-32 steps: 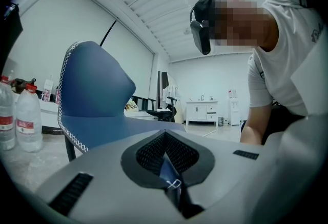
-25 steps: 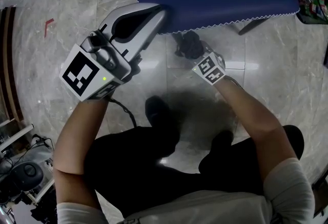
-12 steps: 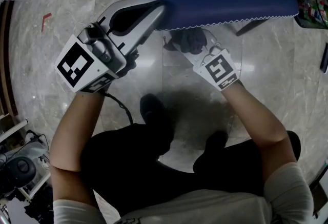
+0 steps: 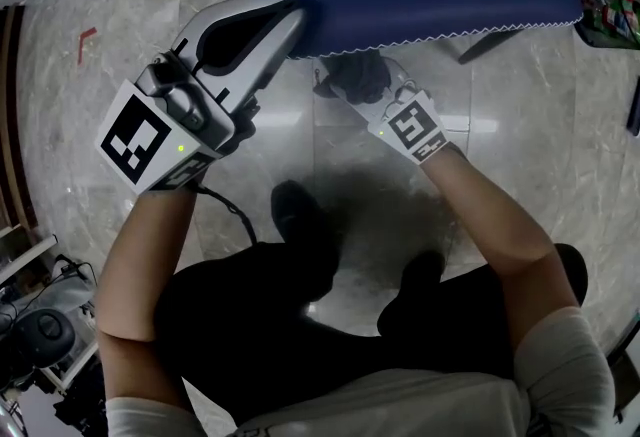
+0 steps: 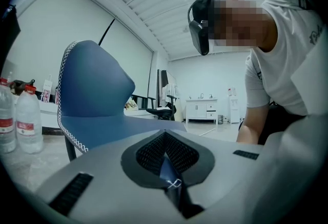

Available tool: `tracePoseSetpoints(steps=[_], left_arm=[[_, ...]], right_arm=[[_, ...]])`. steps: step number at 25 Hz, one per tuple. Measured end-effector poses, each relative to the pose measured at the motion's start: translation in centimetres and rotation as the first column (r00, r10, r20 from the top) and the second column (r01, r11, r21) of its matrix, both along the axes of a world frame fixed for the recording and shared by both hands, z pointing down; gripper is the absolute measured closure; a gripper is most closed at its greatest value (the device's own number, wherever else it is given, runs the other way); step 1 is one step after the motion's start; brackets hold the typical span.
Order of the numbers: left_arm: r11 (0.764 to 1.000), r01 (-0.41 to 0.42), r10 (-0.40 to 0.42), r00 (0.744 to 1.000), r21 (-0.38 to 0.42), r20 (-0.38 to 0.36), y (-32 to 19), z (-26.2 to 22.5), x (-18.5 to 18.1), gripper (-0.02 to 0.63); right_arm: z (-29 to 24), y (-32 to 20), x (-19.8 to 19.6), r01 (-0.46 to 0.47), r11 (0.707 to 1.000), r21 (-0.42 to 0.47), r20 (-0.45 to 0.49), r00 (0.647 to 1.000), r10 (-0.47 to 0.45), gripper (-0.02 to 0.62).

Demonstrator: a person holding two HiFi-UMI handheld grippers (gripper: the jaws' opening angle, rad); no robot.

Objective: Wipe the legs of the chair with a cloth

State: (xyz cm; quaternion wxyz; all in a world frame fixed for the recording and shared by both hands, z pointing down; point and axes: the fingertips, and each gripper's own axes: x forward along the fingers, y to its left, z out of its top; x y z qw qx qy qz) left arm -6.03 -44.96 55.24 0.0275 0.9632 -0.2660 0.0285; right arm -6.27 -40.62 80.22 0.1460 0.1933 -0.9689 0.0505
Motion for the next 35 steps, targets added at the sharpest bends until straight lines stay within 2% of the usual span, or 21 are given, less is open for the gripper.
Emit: tracePoseSetpoints(steps=[6,9,12,16,22,25,35], left_arm=[[1.000,-0.020,0.020,1.000,-0.009,0.020,0.4,0.5,-0.1,0.601],[1.000,-0.015,0.016,1.000,-0.010,0.016,0.3,0.5,-0.1,0.601],[1.000,-0.015,0.015,1.000,-0.016,-0.009,0.3,0.3,-0.2,0.601],[1.000,-0.002,0.002,1.000,-0.019,-0.020,0.1,0.1,-0.1,0.601],[1.000,0.009,-0.010,1.000,-0.029,-0.024,0.1,0.0,-0.2,0.601],[0.999,0.016,-0.016,1.000,-0.028,-0.022,0.1,-0.1,-0.2,0.601],[1.000,0.017,-0.017,1.000,-0.017,-0.013,0.2,-0.1,0.0,0.601]], right_arm=[[10.2,1.3,0.5,0.019,0.990,-0.137,-0.203,0.978,-0.047,0.449],[11.2,1.3,0.6,0.019,0.985,-0.174,-0.230,0.971,-0.060,0.449],[8.2,1.1,0.3,0.025,0.989,-0.148,-0.182,0.982,-0.052,0.449],[0.0,0.1,0.0,0.003,0.998,-0.061,-0.037,0.999,-0.005,0.449],[-12.1,-0.8,0.0,-0.027,0.997,0.069,0.183,0.983,0.014,0.451],[-13.6,-0.9,0.1,-0.025,0.997,0.073,0.199,0.980,0.010,0.451],[-13.6,-0.9,0.2,-0.040,0.998,0.039,0.224,0.974,0.030,0.459]])
